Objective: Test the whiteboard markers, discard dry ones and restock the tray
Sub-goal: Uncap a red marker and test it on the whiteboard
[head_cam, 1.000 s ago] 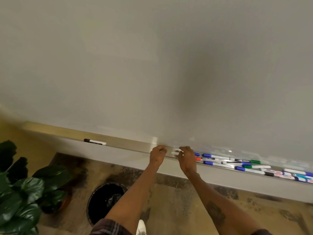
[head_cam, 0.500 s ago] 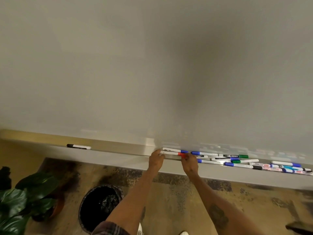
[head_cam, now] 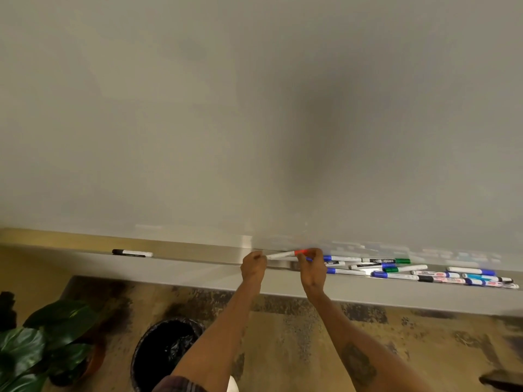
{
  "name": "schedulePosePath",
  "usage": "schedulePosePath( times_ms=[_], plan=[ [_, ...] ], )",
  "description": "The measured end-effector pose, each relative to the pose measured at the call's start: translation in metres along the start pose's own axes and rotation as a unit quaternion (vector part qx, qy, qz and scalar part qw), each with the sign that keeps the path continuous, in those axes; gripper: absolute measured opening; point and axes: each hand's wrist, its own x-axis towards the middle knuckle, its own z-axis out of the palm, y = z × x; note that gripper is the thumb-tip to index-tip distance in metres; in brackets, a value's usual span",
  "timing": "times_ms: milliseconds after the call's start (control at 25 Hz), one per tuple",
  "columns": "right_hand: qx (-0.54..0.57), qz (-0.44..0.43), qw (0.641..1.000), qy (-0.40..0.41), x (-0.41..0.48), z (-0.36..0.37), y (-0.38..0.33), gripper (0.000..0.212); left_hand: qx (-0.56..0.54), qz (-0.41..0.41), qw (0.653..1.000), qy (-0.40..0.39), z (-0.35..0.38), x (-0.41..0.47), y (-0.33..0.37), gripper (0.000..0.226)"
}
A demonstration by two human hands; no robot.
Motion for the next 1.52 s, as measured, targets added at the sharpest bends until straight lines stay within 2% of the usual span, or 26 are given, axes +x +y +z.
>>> schedulePosePath(
  times_ms=[40, 160, 280, 360, 480, 600, 720, 880, 1000, 1120, 1240, 1360, 1520],
  plan=[
    [0.025, -0.006, 1.0, 0.01, -0.004, -0.001, -0.008, 0.025, -0.013, -0.001, 1.0, -0.001, -0.001, -0.007, 0.005, 0.015],
    [0.074, -0.061, 0.994, 0.046, -0.016, -0.003, -0.032, 0.027, -0.041, -0.004, 0.999, -0.029, -0.001, -0.024, 0.021, 0.018],
    [0.088, -0.138, 0.982, 0.097, -0.029, -0.009, -0.06, 0.031, -0.04, 0.005, 0.995, -0.09, 0.009, -0.05, 0.047, 0.01],
    [0.093, -0.178, 0.972, 0.119, -0.032, -0.017, -0.082, 0.034, -0.004, 0.035, 0.989, -0.142, 0.017, -0.07, 0.069, 0.017],
    [0.096, -0.237, 0.959, 0.119, -0.041, -0.039, -0.113, 0.034, 0.038, 0.169, 0.973, -0.155, 0.029, -0.105, 0.108, 0.023],
    [0.092, -0.309, 0.94, 0.108, -0.042, -0.061, -0.141, 0.035, -0.017, 0.318, 0.939, -0.133, 0.04, -0.149, 0.15, 0.03],
    [0.127, -0.352, 0.919, 0.124, -0.05, -0.085, -0.163, 0.031, -0.079, 0.399, 0.903, -0.137, 0.045, -0.199, 0.18, 0.029],
    [0.145, -0.384, 0.903, 0.129, -0.055, -0.1, -0.192, 0.024, -0.157, 0.431, 0.88, -0.123, 0.046, -0.229, 0.203, 0.021],
    [0.152, -0.419, 0.884, 0.143, -0.063, -0.121, -0.221, 0.029, -0.177, 0.473, 0.853, -0.132, 0.048, -0.266, 0.224, 0.019],
    [0.153, -0.459, 0.857, 0.174, -0.072, -0.141, -0.25, 0.029, -0.182, 0.49, 0.84, -0.144, 0.046, -0.294, 0.246, 0.02],
    [0.11, -0.501, 0.83, 0.221, -0.08, -0.157, -0.279, 0.03, -0.174, 0.512, 0.829, -0.143, 0.04, -0.317, 0.265, 0.021],
    [0.058, -0.503, 0.825, 0.251, -0.085, -0.167, -0.304, 0.031, -0.18, 0.538, 0.814, -0.127, 0.036, -0.339, 0.282, 0.02],
    [0.009, -0.51, 0.807, 0.299, -0.094, -0.18, -0.331, 0.018, -0.192, 0.549, 0.806, -0.113, 0.032, -0.361, 0.302, 0.023]
  ],
)
